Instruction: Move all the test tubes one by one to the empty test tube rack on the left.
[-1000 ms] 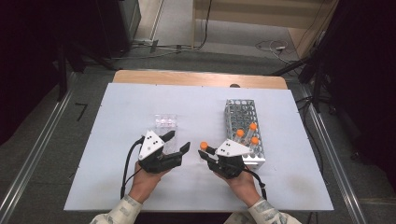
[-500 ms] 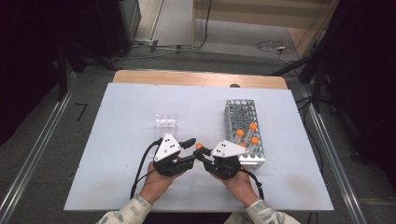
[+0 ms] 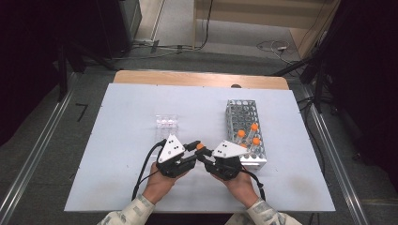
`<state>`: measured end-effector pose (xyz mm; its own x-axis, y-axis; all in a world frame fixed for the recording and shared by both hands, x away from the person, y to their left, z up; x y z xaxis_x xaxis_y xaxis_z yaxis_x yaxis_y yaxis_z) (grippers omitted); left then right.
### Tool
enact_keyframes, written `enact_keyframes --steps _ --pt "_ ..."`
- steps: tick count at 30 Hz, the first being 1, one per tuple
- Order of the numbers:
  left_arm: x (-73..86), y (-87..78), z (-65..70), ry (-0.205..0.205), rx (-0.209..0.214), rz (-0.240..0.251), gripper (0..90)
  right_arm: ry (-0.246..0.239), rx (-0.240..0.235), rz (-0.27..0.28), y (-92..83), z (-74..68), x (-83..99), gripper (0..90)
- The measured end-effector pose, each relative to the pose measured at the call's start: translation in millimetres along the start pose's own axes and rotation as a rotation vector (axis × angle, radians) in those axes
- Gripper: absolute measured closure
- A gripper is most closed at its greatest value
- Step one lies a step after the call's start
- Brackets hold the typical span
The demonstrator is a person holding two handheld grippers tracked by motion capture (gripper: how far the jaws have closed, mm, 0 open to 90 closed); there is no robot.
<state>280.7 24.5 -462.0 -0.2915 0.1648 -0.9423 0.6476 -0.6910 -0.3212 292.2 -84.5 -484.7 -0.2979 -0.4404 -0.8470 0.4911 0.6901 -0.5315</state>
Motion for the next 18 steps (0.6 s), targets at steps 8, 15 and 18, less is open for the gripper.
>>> enact_keyframes --steps 8,15,18 --pt "-3.3 -1.7 -2.3 0.002 -0.01 0.007 71.2 0.008 -0.002 0.005 -0.4 0.4 -0.1 57.8" --pt "-14.3 -5.0 -16.6 -0.021 -0.058 0.023 71.2 0.025 0.006 0.027 -7.5 3.3 -1.0 39.7" --pt "-17.5 -5.1 -22.4 -0.043 -0.066 0.03 71.2 0.041 0.017 0.026 -9.3 4.4 -0.4 36.0"
Point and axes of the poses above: each handheld gripper's, and its own axes: y roughly forward along the jaws, x roughly out of its underside, z roughly to its right, the point moved 6 cm from there along y, roughly forward along the jaws, and after that the axes turned 1 degree about -z, right-handed, at the moved point
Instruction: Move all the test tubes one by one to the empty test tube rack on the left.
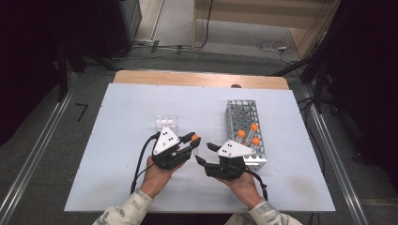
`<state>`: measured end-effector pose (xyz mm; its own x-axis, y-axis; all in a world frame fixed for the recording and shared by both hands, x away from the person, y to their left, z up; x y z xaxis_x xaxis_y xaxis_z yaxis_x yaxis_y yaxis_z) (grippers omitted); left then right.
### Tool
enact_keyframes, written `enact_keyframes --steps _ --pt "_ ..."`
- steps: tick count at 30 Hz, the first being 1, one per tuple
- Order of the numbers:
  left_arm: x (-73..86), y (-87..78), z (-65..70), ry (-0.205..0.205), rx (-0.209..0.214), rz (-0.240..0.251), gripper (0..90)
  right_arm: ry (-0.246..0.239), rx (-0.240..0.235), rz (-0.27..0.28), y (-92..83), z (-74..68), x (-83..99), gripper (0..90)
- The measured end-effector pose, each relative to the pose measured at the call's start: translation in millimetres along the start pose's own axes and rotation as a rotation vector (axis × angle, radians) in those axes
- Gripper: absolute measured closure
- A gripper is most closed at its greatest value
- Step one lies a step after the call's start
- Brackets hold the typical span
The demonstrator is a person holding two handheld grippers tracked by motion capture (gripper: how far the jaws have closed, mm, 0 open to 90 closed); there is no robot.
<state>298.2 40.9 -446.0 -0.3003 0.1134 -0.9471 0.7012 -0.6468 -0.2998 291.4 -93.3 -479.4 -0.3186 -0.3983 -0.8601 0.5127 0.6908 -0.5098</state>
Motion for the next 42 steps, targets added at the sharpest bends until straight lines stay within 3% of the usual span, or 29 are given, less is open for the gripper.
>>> enact_keyframes --steps 14,20,26,35,42 --pt "-28.2 -0.5 -38.0 -0.048 -0.092 0.035 71.2 0.002 0.005 -0.02 -5.2 0.2 8.8 28.9" --pt "-38.3 -1.5 -50.6 -0.047 -0.126 0.045 71.2 0.004 0.009 -0.02 -4.6 -0.4 8.9 27.0" --pt "-40.5 -0.3 -57.9 -0.062 -0.143 0.06 71.2 0.007 0.017 -0.036 -2.5 0.8 10.0 18.5" --pt "-44.8 1.2 -65.6 -0.072 -0.163 0.074 71.2 0.016 0.015 -0.026 -3.1 1.4 8.9 18.2" --pt "-51.1 1.0 -77.6 -0.086 -0.202 0.087 71.2 0.015 0.017 -0.024 -3.7 1.7 9.0 18.3"
Point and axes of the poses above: each handheld gripper's, and its own axes: y roughly forward along the jaws, x roughly out of its underside, z roughly to its right, the point moved 6 cm from there along y, roughly forward along the jaws, and after that the axes turned 1 degree about -z, right-handed, at the moved point
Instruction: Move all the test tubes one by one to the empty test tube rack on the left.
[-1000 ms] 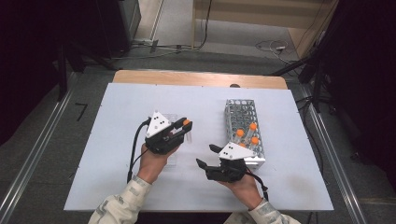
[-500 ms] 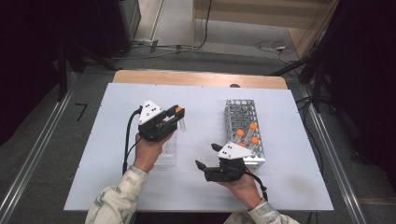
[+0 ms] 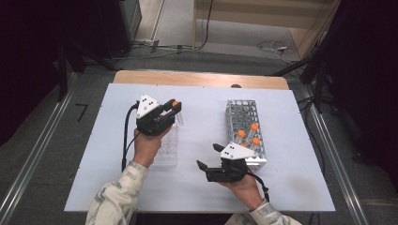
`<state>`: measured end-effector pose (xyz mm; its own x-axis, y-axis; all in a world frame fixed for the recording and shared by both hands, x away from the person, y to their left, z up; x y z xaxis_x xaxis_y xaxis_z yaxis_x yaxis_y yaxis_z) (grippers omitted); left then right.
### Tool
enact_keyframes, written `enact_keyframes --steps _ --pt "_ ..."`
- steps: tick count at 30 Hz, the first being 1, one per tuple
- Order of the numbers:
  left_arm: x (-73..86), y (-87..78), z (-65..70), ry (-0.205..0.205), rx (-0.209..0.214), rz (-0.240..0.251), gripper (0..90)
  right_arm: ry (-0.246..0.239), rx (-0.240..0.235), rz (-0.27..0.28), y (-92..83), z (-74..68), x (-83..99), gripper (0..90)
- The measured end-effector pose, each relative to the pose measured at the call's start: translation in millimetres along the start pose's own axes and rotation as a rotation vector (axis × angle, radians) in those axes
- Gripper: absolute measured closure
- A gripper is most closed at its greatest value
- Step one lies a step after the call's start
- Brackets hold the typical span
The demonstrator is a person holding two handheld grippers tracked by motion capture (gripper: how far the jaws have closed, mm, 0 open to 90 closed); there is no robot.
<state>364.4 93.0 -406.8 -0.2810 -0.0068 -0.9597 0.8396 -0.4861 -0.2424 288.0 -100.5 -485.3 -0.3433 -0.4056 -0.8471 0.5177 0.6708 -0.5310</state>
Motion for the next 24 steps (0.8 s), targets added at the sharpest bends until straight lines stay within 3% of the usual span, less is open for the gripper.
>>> enact_keyframes --steps 8,12,24 --pt "-4.7 1.0 -13.2 0.012 -0.049 -0.01 71.2 0.0 0.003 -0.001 -0.1 -0.8 0.1 18.4" --pt "-5.6 1.6 -21.8 -0.002 -0.076 -0.004 71.2 0.0 0.001 0.0 -0.2 -1.1 0.1 18.6" --pt "-0.3 9.2 -25.9 0.013 -0.093 -0.023 71.2 0.013 -0.006 0.001 -0.8 -1.8 0.0 18.9"
Point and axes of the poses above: each handheld gripper's, and its own axes: y roughly forward along the jaws, x roughly out of its underside, z roughly to its right, the point moved 6 cm from there along y, roughly forward along the jaws, and after that the axes turned 1 degree about -z, right-handed, at the moved point
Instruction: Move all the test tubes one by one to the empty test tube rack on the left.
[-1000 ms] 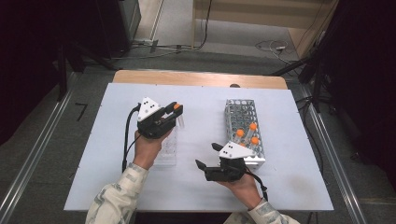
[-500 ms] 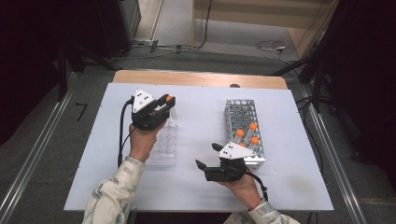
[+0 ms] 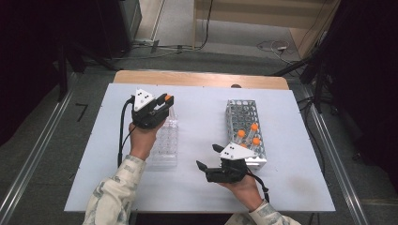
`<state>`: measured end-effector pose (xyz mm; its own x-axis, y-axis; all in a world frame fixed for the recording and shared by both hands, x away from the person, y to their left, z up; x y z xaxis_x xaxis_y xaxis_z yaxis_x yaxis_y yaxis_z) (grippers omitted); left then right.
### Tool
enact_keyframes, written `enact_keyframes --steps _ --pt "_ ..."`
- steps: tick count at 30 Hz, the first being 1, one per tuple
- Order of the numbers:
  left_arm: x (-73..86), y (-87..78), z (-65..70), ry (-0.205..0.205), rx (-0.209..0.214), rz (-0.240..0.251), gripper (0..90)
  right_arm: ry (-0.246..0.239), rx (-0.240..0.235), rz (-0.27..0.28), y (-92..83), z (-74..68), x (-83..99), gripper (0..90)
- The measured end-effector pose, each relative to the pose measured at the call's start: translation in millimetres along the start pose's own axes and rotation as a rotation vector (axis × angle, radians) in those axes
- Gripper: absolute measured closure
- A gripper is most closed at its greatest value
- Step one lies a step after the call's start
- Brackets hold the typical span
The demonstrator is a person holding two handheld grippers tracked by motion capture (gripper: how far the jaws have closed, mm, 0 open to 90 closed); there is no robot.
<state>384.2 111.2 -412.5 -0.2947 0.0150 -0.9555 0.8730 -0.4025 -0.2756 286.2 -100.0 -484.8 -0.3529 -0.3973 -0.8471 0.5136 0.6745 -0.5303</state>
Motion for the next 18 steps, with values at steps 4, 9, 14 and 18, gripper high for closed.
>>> enact_keyframes --steps 4,9,14,18 --pt "3.0 3.1 -0.8 0.003 -0.002 -0.014 71.2 0.0 0.002 0.002 -0.6 1.1 0.0 19.0" --pt "11.1 7.6 -0.4 0.011 -0.007 -0.037 71.1 0.002 0.0 0.0 0.3 0.8 0.6 19.0" --pt "18.9 12.0 2.2 0.03 -0.011 -0.06 71.1 0.003 0.0 0.0 0.2 0.4 0.6 19.0" --pt "23.7 13.5 2.3 0.032 -0.014 -0.071 71.0 0.004 -0.001 -0.003 0.9 0.2 1.5 19.0"
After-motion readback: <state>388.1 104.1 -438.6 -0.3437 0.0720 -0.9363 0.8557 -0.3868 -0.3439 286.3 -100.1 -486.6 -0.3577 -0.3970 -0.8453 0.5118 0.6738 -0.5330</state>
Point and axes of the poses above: each handheld gripper's, and its own axes: y roughly forward along the jaws, x roughly out of its underside, z roughly to its right, the point moved 6 cm from there along y, roughly forward along the jaws, and after that the axes turned 1 degree about -z, right-handed, at the moved point
